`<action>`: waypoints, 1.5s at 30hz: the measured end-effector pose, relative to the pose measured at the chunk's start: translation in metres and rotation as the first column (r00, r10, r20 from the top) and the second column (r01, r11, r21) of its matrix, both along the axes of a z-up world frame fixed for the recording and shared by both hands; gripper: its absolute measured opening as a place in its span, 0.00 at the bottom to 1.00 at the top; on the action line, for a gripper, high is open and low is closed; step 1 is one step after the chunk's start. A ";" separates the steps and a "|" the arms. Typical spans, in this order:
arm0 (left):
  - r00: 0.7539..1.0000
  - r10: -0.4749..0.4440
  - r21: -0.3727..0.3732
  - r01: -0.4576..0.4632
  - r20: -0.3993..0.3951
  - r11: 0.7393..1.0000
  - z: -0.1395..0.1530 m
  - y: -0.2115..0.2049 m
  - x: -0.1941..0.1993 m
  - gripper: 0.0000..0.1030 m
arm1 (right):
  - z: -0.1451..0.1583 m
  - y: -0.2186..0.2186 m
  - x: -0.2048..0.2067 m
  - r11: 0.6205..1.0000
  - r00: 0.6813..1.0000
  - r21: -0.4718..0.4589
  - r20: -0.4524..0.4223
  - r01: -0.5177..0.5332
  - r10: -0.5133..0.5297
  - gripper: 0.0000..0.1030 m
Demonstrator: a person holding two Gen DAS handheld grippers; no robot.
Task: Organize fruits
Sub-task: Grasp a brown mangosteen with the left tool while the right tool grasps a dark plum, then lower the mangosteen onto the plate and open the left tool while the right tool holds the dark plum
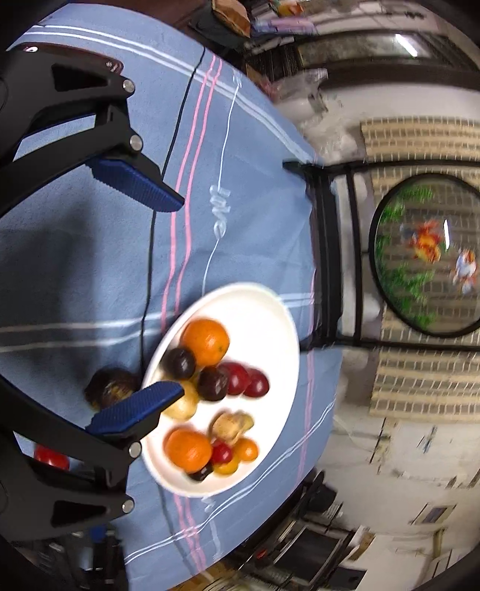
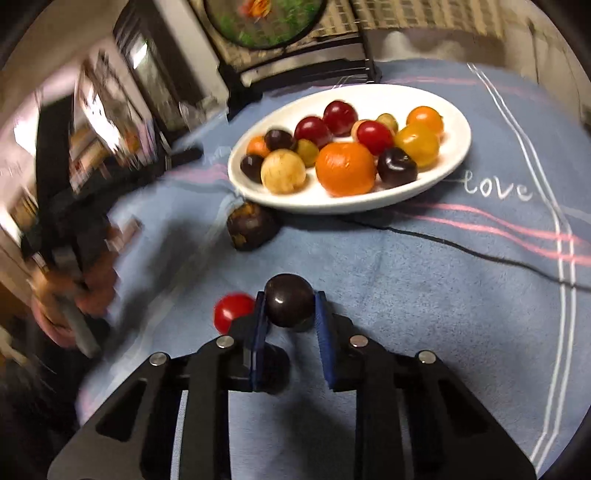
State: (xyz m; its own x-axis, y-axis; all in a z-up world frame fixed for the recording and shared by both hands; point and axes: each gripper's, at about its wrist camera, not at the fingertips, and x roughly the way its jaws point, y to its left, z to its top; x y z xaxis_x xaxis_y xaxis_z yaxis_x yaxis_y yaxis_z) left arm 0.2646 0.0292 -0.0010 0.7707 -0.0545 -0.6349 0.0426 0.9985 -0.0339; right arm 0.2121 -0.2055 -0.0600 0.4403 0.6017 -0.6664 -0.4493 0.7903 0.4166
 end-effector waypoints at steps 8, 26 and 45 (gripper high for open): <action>0.970 -0.231 0.024 0.233 -0.082 0.972 -0.015 -0.032 -0.016 0.91 | 0.003 -0.013 0.006 0.997 0.998 0.045 -0.018 0.066 -0.065 0.25; 0.945 -0.260 0.106 0.285 -0.200 0.953 -0.055 -0.075 0.004 0.51 | 0.005 -0.013 0.003 0.996 0.997 0.037 0.001 0.075 -0.075 0.25; 0.951 -0.287 0.100 0.299 -0.115 0.949 -0.026 -0.071 -0.033 0.44 | 0.012 -0.010 -0.002 0.997 0.998 0.073 0.039 0.038 -0.041 0.25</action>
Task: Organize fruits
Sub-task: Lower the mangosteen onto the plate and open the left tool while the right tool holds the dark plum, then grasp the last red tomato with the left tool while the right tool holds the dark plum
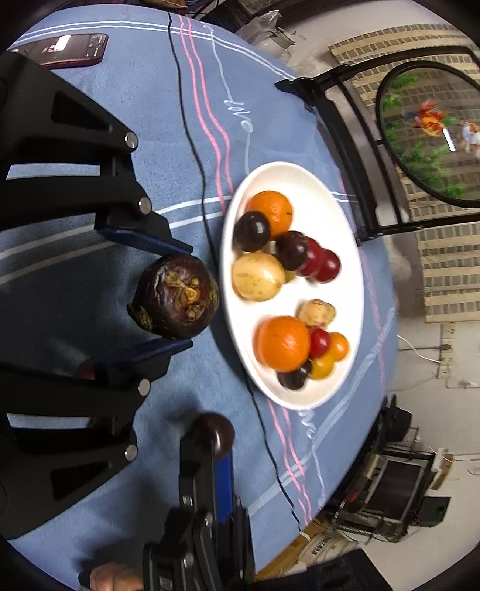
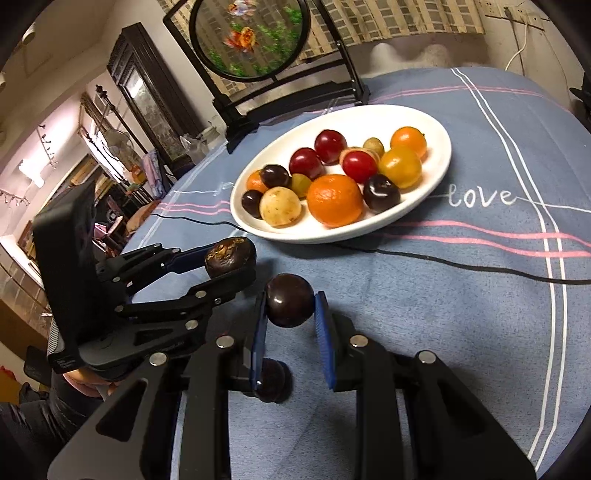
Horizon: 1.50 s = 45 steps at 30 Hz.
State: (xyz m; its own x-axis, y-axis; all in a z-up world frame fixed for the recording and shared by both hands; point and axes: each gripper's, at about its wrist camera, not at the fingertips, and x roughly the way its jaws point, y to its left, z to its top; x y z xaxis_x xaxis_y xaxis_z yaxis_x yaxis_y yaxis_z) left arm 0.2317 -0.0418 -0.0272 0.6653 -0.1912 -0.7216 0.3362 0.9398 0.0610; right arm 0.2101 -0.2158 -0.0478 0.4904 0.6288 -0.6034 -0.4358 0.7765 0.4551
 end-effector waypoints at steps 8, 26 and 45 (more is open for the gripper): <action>0.993 0.070 -0.097 -0.060 0.100 0.993 0.037 0.016 0.019 0.44 | 0.019 -0.006 0.004 0.998 0.991 0.041 0.124 0.048 -0.053 0.25; 0.970 0.198 -0.170 -0.173 0.144 0.970 0.056 0.041 0.060 0.93 | 0.038 0.013 0.051 0.990 0.962 -0.050 0.248 0.134 -0.118 0.57; 0.968 0.201 -0.056 -0.195 0.151 0.979 0.029 0.049 0.006 0.96 | -0.018 0.059 -0.047 0.874 0.932 -0.429 0.162 -0.230 0.325 0.42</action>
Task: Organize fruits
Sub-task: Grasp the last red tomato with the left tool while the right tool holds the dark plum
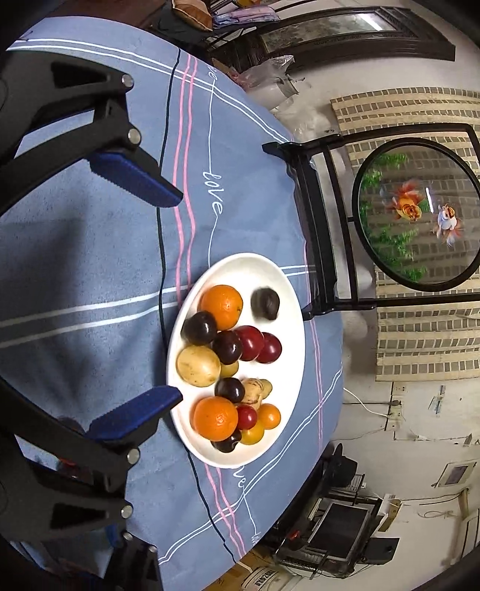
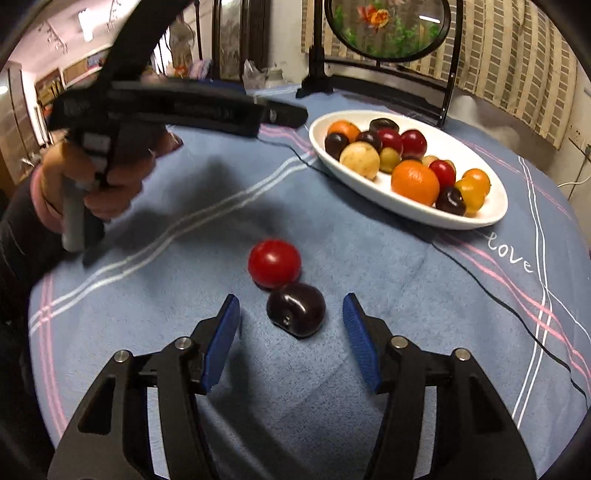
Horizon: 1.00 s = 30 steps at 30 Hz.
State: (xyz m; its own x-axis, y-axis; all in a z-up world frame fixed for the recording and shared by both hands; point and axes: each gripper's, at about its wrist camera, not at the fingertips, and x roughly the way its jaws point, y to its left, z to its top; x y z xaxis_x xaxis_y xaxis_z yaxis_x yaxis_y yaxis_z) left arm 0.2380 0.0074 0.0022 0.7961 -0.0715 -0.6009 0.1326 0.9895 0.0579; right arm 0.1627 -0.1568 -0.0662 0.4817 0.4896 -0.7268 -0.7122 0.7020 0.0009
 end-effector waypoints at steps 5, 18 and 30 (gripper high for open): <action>0.999 -0.023 -0.018 0.023 -0.023 1.000 -0.002 -0.001 -0.001 0.96 | -0.004 -0.006 0.007 0.999 0.999 0.007 -0.010 0.033 -0.033 0.32; 0.844 -0.520 -0.036 0.520 -0.129 0.853 -0.021 -0.066 -0.058 0.70 | 0.004 -0.063 0.050 0.939 0.953 0.191 -0.160 0.287 -0.258 0.32; 0.853 -0.465 0.033 0.485 -0.237 0.874 -0.050 -0.077 -0.049 0.40 | 0.004 -0.058 0.046 0.944 0.956 0.178 -0.148 0.278 -0.253 0.32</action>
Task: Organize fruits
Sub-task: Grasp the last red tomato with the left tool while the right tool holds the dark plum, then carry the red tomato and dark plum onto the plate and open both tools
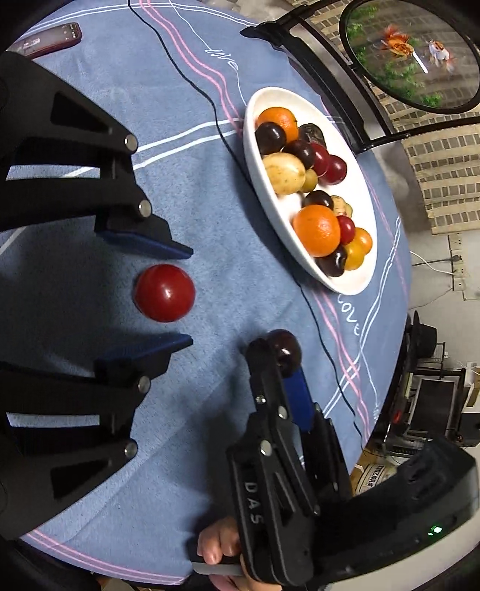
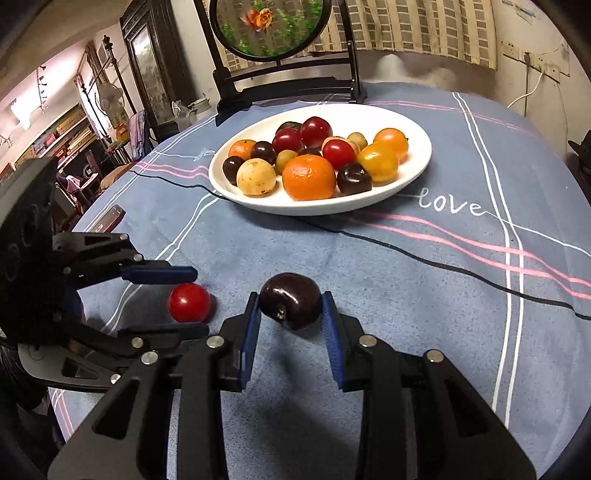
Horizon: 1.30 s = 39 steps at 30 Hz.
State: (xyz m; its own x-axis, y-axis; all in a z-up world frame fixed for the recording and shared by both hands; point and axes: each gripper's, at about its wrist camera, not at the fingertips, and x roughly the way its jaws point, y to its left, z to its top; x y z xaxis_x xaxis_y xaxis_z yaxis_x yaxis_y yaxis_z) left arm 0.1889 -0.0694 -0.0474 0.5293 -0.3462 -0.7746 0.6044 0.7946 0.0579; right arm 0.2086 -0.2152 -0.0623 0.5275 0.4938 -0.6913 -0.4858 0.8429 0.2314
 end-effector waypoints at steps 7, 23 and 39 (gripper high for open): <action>1.000 0.003 0.020 -0.003 -0.011 1.000 -0.004 -0.002 -0.001 0.31 | 0.002 0.001 -0.003 1.000 1.000 -0.008 0.012 -0.006 0.006 0.32; 0.994 0.092 -0.091 -0.087 0.058 0.992 0.030 0.002 0.015 0.30 | 0.023 -0.008 0.007 0.994 0.992 0.086 0.106 0.060 -0.069 0.32; 0.830 0.527 -0.207 -0.491 0.185 0.846 0.070 0.044 0.127 0.83 | 0.040 0.013 0.092 0.969 0.962 0.138 0.151 0.207 -0.227 0.55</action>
